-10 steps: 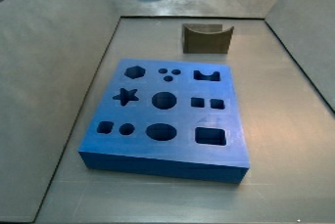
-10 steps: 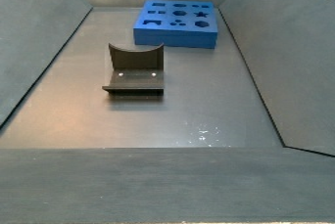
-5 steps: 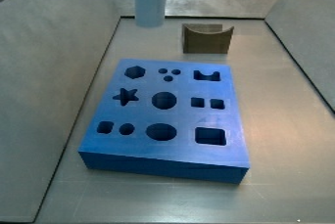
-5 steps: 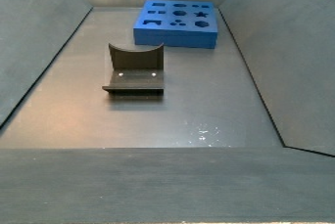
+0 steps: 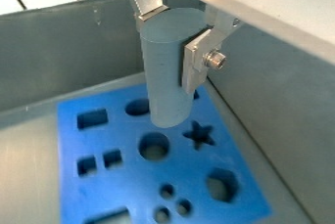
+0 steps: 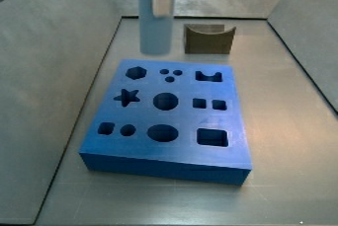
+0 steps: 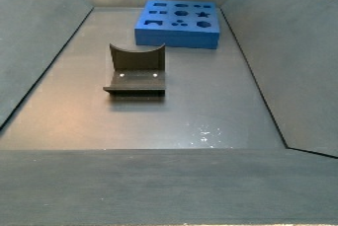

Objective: Pick up the oval object. Move up. Move to above the board. Insert the oval object.
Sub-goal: Insert the oval object.

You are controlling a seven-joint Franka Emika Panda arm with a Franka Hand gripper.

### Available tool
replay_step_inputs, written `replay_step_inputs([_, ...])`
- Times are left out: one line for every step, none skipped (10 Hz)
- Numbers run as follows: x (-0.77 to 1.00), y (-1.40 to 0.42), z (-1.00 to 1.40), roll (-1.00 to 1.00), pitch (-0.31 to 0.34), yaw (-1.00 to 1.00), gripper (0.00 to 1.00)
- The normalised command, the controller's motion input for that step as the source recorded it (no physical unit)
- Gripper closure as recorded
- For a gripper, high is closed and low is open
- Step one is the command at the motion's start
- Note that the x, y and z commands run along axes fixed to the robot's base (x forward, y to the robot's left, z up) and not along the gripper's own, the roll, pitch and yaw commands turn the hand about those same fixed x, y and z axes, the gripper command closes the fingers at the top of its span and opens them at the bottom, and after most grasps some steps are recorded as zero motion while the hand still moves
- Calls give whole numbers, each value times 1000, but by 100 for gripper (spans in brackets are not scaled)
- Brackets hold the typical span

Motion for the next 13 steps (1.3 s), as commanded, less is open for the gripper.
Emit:
replay_step_inputs([0, -609, -274, 0, -87, -574, 100])
replay_step_inputs([0, -337, -337, 0, -136, -831, 100])
replay_step_inputs([0, -346, -369, 0, -124, -826, 100])
replay_step_inputs([143, -260, -51, 0, -14, -569, 100])
replay_step_inputs([0, 0, 0, 17, 0, 0, 100])
replay_step_inputs([0, 0, -57, 0, 0, 0, 100])
replay_step_inputs([286, -520, -646, 0, -103, -237, 100])
replay_step_inputs([329, -591, -809, 57, -167, -377, 100])
replay_step_inputs([377, -526, -786, 53, -146, -414, 100])
replay_step_inputs([449, -197, -351, 0, -20, -280, 100])
replay_step_inputs([34, 26, -20, 0, 0, 0, 100])
replay_step_inputs([0, 0, -286, 139, 0, 0, 100])
replay_step_inputs([0, 0, -711, 170, -47, 0, 100])
